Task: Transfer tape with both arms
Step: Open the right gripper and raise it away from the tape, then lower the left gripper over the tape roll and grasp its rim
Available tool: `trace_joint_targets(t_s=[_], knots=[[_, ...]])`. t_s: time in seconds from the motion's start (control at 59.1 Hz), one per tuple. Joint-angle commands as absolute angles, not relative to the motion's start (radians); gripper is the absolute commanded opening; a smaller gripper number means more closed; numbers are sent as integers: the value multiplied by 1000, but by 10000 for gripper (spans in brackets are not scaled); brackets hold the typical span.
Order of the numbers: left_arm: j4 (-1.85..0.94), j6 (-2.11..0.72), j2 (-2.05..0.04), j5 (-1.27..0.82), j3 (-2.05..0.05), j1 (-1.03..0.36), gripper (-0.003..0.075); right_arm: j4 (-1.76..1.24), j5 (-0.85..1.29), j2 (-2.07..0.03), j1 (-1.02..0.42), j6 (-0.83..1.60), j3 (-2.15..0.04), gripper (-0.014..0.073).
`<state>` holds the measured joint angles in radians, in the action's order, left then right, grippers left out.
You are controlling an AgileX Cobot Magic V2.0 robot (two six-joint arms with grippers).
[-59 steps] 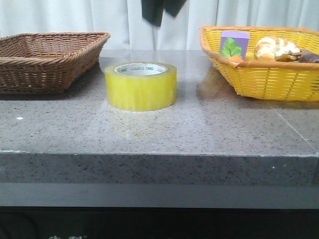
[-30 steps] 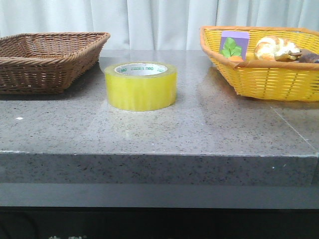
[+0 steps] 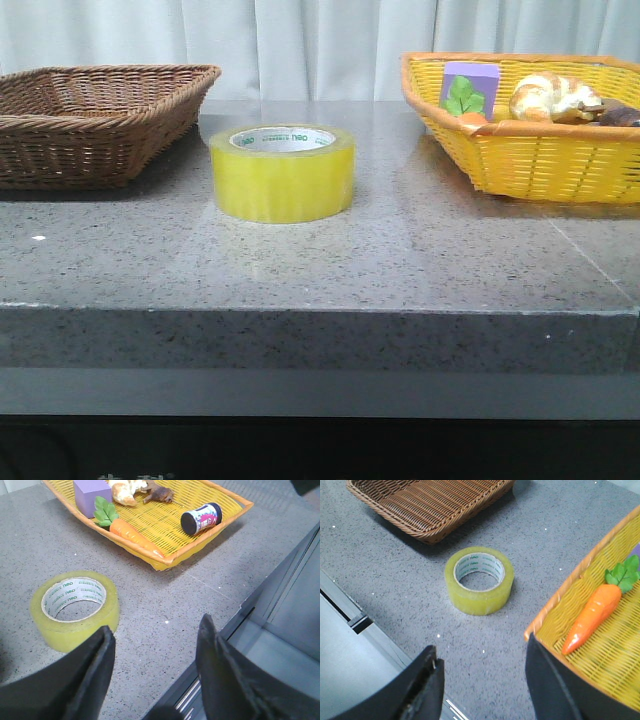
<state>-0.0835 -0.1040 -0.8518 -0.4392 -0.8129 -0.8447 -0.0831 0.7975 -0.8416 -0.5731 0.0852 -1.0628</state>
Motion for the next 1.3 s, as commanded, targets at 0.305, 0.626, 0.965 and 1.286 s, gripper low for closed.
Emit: trace_joint_targets(t_s=[0.305,0.626,0.965,1.286], knots=[[-84,-104,-840,-368,-850,-852,365,-89,593,-604,-568,87,-845,402],[-59,-104,-901,-435,-954,-806,398,-89,592,-604,-568,87,-845,402],[51,-116,-1215,-717,-1277,-758,438,-89,592,-604,-568,87,-845,402],[62,-167,-1574,-934,-1578,-760,567,-89,592,-604,-568,87,-845,402]])
